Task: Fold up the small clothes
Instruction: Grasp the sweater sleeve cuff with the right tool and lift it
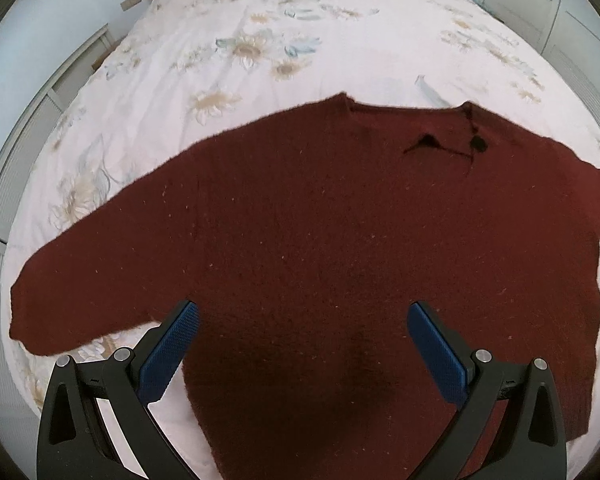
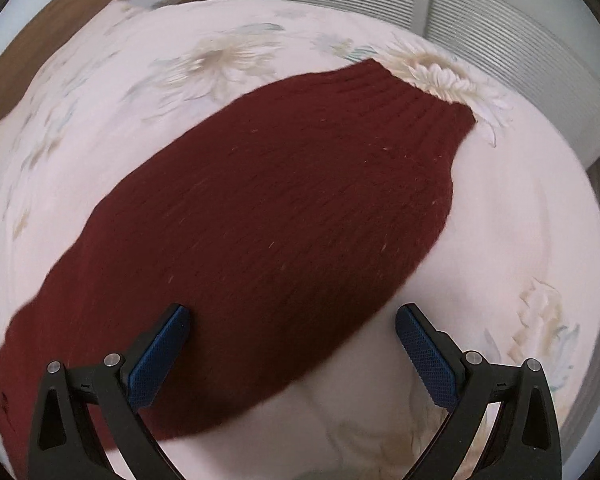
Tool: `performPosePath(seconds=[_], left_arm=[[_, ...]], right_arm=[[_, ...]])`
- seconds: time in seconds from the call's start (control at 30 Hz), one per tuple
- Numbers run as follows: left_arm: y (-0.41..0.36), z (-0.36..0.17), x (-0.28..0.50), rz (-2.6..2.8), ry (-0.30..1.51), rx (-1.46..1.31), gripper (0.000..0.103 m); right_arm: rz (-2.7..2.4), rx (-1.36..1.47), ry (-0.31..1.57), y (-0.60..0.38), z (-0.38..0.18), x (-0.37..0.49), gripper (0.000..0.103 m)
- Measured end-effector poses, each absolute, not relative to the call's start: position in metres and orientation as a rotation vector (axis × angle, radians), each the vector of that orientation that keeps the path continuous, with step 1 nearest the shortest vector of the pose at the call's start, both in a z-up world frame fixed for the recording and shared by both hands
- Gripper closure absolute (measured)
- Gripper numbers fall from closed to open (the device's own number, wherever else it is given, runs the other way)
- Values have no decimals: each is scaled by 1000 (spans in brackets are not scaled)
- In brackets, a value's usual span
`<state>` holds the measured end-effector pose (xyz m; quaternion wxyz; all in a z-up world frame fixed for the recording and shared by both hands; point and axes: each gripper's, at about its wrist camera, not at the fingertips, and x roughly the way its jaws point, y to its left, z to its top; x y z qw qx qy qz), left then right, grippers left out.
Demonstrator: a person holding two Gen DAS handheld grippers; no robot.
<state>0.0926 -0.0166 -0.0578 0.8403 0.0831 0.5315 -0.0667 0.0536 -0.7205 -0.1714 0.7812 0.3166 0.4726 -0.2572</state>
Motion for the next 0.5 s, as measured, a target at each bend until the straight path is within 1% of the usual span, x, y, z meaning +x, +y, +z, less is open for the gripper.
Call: performPosePath(seconds=[0.1,0.17,0.23,0.27,0.3,0.4,0.5], left_arm=[[-13,-66,94,-143,1145,162,1],[-11,-70,94,-145,1157,159,1],[-10,-73,94,-145,1165,159,1],[-9,-74,95,-141,1168,159,1],[-8,-75,95,-139,1171,159,1],[-6,-79,95,-149,1184,142,1],[-5,-81,96,-168,1194,128,1]], right_arm=[[-558,699,1024,-727,-171,57,1],[-577,683,1049,-727,-168,61,18],[-571,684,1036,-726,-162,61,66],[-554,695,1028,-726,-158,61,74],[-535,700,1021,-724,-153,62,86],[-516,643,991,-712,-131,62,89],[-461,570,936,-690,-96,63,89]])
